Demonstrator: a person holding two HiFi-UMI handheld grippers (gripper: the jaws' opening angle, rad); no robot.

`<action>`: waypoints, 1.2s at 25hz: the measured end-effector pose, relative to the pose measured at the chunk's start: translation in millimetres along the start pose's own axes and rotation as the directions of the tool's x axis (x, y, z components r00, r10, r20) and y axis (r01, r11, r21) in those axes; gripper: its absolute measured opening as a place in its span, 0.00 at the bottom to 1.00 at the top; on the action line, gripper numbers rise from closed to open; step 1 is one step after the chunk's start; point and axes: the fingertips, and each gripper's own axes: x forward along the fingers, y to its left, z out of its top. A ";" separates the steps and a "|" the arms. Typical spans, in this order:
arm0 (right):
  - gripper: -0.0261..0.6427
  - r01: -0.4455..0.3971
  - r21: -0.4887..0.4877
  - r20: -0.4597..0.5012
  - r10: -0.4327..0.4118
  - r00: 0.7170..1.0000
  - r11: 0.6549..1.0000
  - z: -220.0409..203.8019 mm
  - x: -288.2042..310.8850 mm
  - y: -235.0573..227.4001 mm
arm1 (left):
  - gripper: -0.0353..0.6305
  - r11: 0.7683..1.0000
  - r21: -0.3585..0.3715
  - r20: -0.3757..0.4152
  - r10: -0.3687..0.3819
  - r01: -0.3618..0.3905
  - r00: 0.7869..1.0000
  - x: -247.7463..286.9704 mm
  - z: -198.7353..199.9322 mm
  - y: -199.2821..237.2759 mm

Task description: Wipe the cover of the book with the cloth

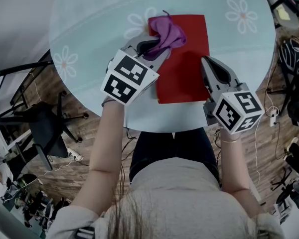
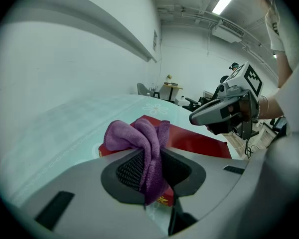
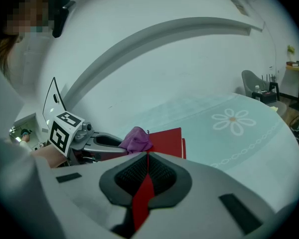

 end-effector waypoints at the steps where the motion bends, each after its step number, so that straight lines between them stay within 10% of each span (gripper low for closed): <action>1: 0.07 -0.004 -0.003 -0.001 0.004 1.000 1.000 -0.5 -1.4 0.4 | 0.21 1.000 0.000 -0.002 0.001 -0.001 1.000 -0.7 -1.1 -3.5; 30: 0.07 -0.123 -0.095 -0.047 0.119 0.992 0.988 -18.0 -30.8 13.9 | 0.21 0.999 -0.038 -0.006 -0.026 0.025 1.000 -26.2 -45.6 -95.5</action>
